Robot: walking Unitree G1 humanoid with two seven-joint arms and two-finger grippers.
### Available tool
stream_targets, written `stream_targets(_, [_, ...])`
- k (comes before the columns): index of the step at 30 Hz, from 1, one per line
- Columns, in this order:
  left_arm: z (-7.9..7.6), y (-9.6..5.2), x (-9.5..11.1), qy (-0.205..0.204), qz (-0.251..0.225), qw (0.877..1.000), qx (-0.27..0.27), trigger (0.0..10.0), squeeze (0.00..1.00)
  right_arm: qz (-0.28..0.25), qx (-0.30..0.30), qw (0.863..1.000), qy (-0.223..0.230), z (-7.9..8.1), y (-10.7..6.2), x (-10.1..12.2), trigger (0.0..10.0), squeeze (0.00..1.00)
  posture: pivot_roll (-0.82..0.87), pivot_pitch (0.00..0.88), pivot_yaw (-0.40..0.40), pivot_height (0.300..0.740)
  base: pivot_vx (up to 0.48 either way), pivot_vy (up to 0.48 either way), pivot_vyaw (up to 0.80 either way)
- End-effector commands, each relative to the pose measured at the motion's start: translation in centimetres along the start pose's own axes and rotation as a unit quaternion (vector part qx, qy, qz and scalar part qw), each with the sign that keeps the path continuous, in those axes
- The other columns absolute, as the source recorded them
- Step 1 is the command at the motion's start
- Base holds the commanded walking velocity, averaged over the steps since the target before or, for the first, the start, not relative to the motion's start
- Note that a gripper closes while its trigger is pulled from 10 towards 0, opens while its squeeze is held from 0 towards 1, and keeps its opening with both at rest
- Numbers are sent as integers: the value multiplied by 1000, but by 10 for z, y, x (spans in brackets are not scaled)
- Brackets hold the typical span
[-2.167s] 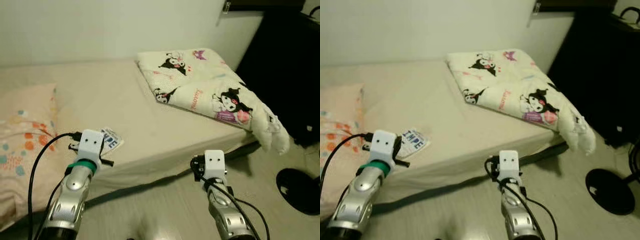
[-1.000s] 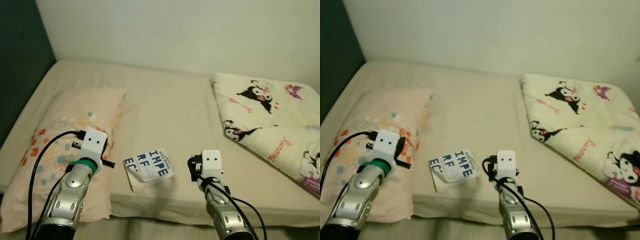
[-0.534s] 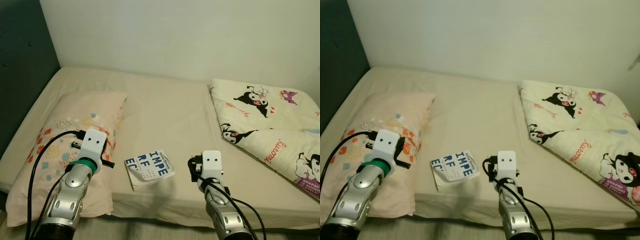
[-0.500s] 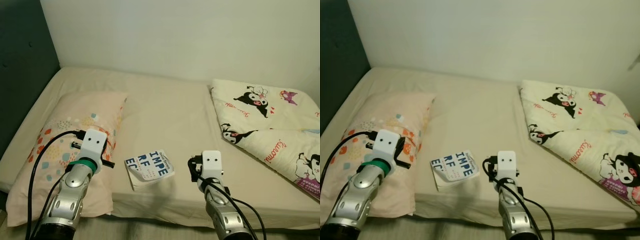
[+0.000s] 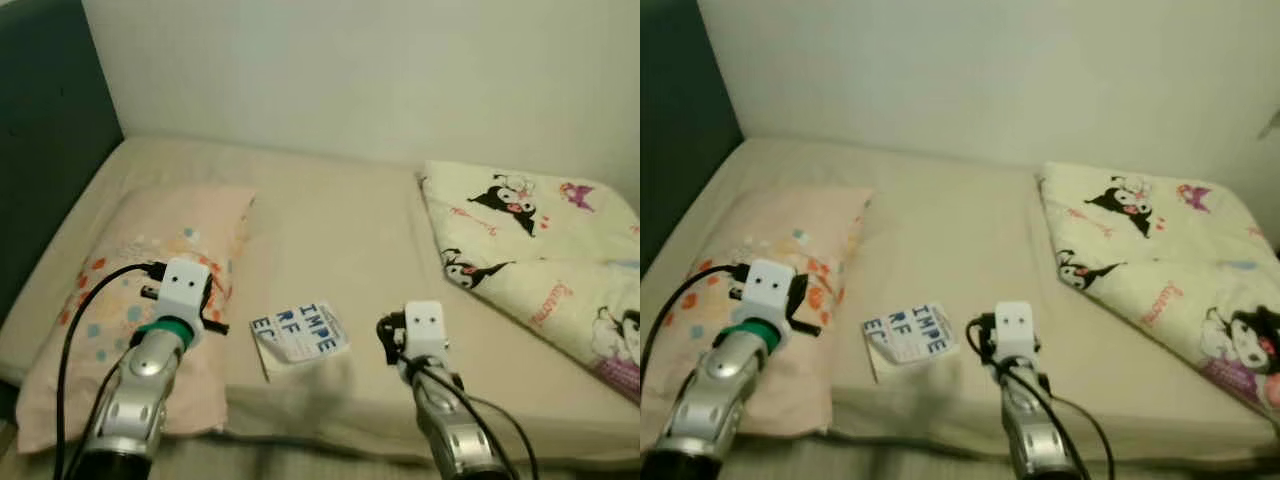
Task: Clean up the room
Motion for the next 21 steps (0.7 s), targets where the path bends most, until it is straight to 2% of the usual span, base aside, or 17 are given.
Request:
stream_targets(1, [4,-2,-4,-1,8,1000,6,10000,0,2,8,1000,8,6,0,0,10000,0,149,0,-22,740,281,0,0])
stream_targets(8, [5,-3,-6,-1,11,1000,8,10000,0,11,1,1000,18,3,1,-2,10000,0,149,0,-22,740,278,0,0])
stream_targets(21, [2,-3,-8,18,16,1000,2,10000,0,9,0,1000,20,4,0,-2,10000,0,150,0,-18,740,0,0,0])
Point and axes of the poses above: a point about 5 cm out from each wrist's last joint towards the gripper, its own y axis pointing out of the wrist towards the gripper, its own x axis along the axis of the wrist's last joint, z = x × y, the point moved 1 cm from there along y, pointing out of the wrist towards the gripper, and after that the axes turned 11 degrees about -y, right-handed, at the moved point
